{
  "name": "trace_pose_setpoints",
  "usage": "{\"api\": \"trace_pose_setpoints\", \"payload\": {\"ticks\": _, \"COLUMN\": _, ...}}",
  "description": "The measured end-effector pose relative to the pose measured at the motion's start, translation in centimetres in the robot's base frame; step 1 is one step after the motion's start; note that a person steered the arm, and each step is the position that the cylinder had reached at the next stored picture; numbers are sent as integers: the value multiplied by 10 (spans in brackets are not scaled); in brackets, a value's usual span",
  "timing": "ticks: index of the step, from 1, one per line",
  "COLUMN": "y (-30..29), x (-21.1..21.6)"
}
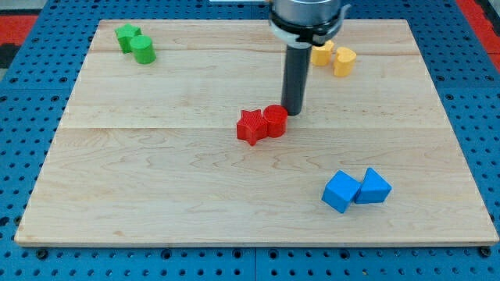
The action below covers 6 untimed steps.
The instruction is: Move the red blocks parallel to the left of the blue blocks
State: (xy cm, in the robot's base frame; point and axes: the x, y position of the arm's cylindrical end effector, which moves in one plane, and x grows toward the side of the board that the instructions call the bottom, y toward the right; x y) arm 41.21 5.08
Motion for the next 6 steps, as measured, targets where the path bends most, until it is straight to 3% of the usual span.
{"api": "trace_pose_setpoints", "payload": {"ticks": 4, "y": -67, "x": 7}}
{"api": "trace_pose_setpoints", "payload": {"ticks": 6, "y": -107, "x": 43}}
